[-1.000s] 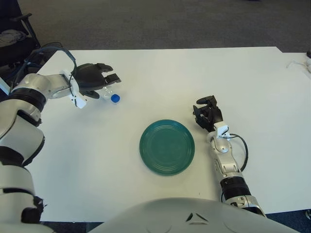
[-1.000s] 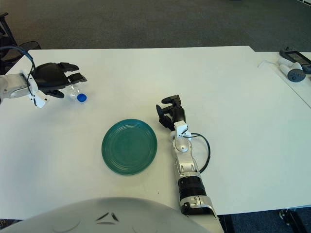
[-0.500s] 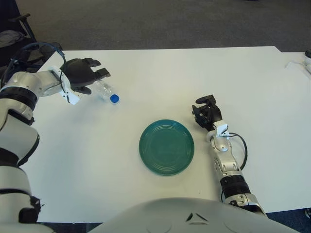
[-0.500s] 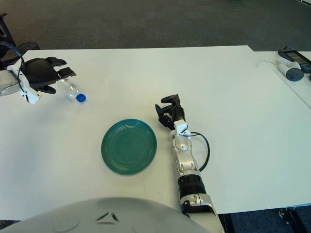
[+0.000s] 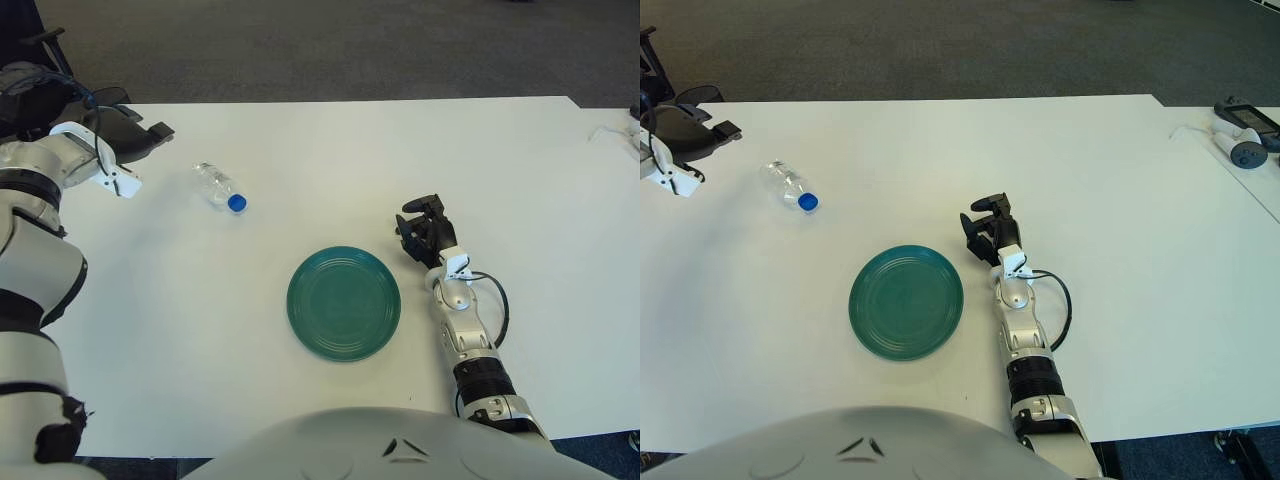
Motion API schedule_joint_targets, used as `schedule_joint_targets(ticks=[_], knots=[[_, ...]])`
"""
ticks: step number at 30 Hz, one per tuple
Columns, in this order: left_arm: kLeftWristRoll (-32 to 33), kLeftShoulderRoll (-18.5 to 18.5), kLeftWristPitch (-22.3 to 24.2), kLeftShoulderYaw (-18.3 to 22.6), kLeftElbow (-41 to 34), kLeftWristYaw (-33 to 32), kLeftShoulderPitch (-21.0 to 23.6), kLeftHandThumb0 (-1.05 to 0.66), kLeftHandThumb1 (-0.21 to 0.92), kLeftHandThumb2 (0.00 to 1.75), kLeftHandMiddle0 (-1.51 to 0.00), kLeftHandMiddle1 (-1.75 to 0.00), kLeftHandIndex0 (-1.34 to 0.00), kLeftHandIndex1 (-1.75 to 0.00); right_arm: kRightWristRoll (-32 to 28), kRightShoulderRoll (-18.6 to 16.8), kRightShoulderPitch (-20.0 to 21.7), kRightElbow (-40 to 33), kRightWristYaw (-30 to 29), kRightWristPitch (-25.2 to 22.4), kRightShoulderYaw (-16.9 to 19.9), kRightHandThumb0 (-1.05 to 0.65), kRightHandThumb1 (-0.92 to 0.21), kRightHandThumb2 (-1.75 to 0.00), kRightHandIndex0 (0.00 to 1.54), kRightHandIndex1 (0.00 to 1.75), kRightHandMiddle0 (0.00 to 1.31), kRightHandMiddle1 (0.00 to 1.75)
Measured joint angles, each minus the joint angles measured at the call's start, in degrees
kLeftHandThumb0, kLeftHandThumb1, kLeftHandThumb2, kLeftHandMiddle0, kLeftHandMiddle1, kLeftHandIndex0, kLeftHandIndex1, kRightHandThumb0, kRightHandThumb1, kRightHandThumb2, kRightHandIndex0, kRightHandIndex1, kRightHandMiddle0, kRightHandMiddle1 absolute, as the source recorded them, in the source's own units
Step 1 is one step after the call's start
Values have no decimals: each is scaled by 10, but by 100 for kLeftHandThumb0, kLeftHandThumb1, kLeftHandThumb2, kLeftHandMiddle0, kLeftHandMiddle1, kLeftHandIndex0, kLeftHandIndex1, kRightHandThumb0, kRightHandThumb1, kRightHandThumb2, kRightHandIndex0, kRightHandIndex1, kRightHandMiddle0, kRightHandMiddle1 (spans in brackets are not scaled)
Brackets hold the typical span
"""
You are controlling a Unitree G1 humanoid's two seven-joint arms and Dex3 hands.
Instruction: Put the bottle into the plate.
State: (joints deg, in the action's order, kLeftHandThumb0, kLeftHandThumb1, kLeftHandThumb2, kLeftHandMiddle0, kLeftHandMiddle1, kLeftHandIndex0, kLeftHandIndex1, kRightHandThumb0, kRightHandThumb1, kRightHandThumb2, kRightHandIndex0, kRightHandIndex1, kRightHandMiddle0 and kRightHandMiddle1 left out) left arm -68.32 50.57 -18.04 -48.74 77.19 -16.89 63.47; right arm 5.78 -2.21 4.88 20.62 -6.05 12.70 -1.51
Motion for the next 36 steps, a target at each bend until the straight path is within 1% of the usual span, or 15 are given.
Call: schedule_joint_targets(ticks=[4,9,11,15,18,21,24,26,29,36], knots=[[5,-6,10,0,2,2,-7,-80,69,46,-41,-12,0,-70,-2,3,6,9,2,6,0,-1,-88,-51,37,147,13,175],[12,-22,17,1,3,13,-14,-77,70,45,-44,-15,0,-74,-4,5,9,17,5,10,1,-1,-88,-52,37,148,12,175],[18,-31,20,3,4,20,-18,-76,70,45,-43,-16,0,-75,-5,5,10,20,6,13,1,-1,-86,-55,37,149,12,175],[29,-51,31,7,9,32,-33,-75,70,45,-42,-16,0,-75,-6,6,13,25,8,17,1,0,-84,-57,38,150,12,175],[36,-63,32,8,11,38,-43,-75,71,45,-40,-16,0,-74,-6,7,13,25,9,18,1,-1,-84,-58,38,150,12,175],[43,-71,32,12,13,40,-49,-73,70,45,-41,-17,0,-73,-6,8,13,25,11,18,2,-1,-81,-63,39,153,11,175],[49,-73,30,13,13,40,-51,-72,69,46,-40,-24,0,-74,-6,8,13,25,11,19,3,-1,-79,-67,40,155,11,175],[50,-73,30,13,13,40,-51,-72,69,48,-36,-34,0,-76,-6,9,12,25,12,20,4,0,-78,-69,40,157,10,175],[51,-73,26,13,13,36,-51,-72,70,48,-34,-40,0,-78,-8,10,11,25,14,22,5,0,-77,-70,40,156,11,175],[51,-73,13,14,12,25,-51,-73,71,49,-32,-46,0,-84,-9,10,9,23,16,21,8,-1,-79,-66,40,153,13,175]])
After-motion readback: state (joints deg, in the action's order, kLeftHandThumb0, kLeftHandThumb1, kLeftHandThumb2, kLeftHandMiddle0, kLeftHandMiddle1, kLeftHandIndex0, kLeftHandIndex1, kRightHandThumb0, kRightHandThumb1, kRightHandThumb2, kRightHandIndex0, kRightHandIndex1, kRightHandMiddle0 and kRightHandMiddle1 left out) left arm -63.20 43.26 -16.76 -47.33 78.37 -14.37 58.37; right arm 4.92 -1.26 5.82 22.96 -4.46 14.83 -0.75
